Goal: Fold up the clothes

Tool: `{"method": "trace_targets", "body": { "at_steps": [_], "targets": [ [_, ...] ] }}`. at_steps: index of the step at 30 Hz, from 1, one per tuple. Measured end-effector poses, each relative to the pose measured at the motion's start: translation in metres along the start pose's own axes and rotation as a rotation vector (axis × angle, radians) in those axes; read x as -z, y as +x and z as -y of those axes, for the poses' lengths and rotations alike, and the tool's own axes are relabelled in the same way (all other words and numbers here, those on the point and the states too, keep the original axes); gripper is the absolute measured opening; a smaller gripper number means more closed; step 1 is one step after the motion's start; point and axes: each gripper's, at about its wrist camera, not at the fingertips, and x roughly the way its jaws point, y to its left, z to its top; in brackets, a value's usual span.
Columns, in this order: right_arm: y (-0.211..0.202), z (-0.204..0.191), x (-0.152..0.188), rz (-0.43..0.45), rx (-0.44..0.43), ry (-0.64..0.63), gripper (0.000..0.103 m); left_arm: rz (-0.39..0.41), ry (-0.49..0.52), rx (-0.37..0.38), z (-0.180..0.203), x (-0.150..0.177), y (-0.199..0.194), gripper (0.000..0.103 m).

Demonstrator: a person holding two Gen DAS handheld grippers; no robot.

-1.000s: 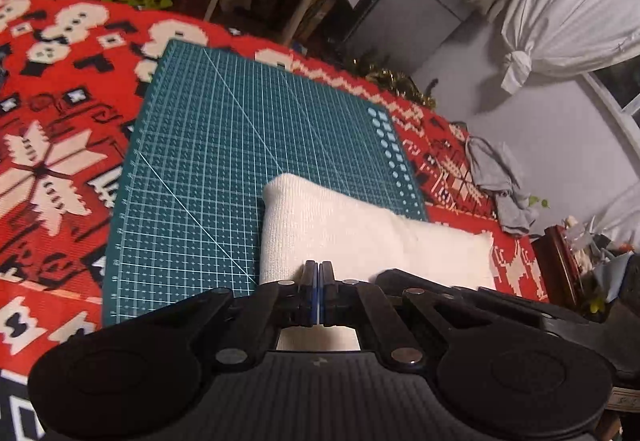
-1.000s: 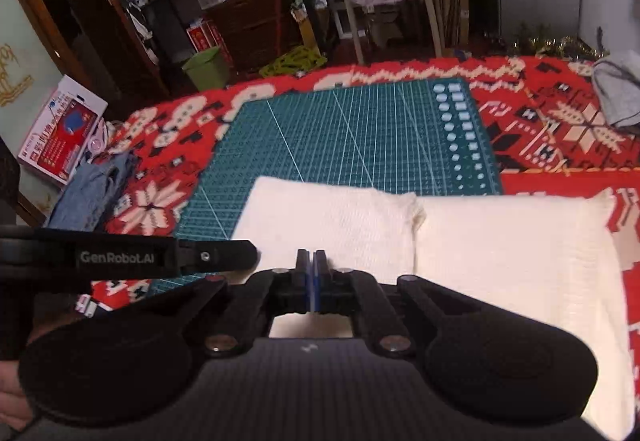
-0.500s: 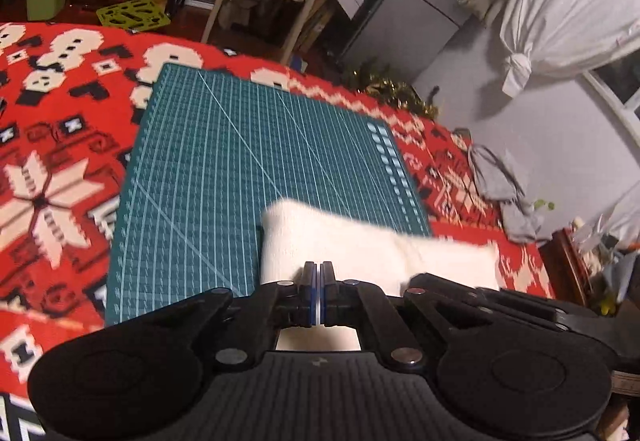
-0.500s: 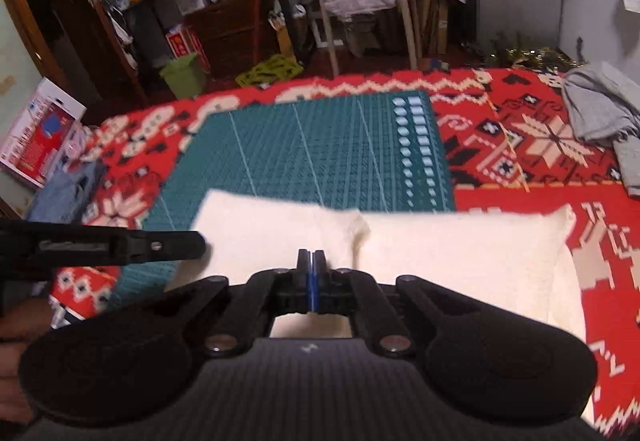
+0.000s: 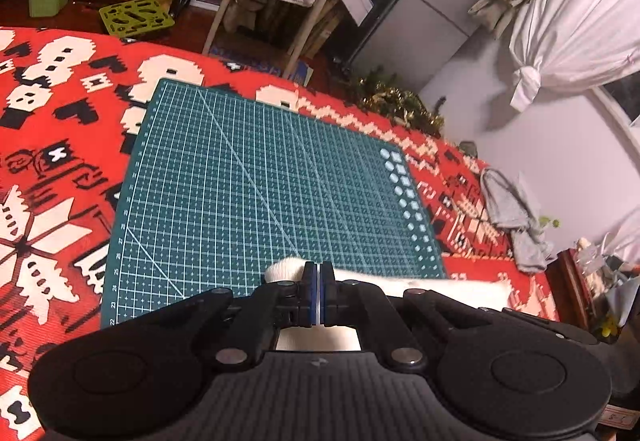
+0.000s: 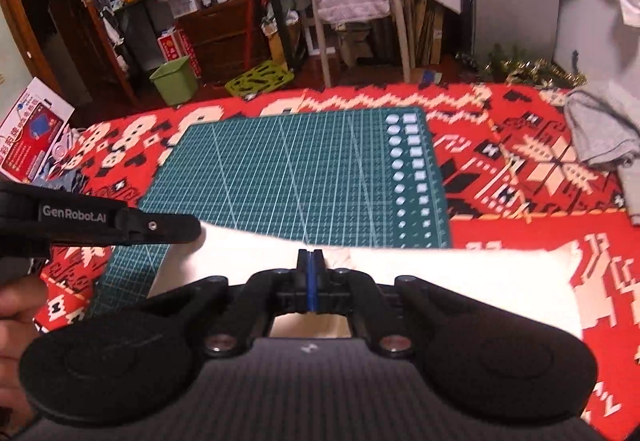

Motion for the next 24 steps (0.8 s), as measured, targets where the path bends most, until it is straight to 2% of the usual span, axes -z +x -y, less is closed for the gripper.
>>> {"method": "trace_targets", "body": {
  "at_steps": [4,10,17,21,24],
  "targets": [
    [-0.002,-0.009,0.005,-0.003,-0.028,-0.02,0.001,-0.003,0.014,0.058,0.005,0.008,-0.013,0.001],
    [-0.004,-0.022,0.014,-0.009,-0.07,-0.051,0.001,-0.088,0.026,0.053,0.005,0.031,-0.008,0.001],
    [-0.02,-0.012,0.02,-0.005,-0.07,-0.029,0.0,-0.083,0.041,0.035,0.005,0.038,-0.014,0.002],
    [-0.035,-0.002,0.023,0.001,-0.081,0.012,0.001,-0.075,0.04,0.091,0.008,0.044,-0.03,0.002],
    [-0.04,-0.004,0.03,-0.003,-0.08,-0.004,0.002,-0.095,0.044,0.096,0.012,0.053,-0.033,0.002]
  ]
}}
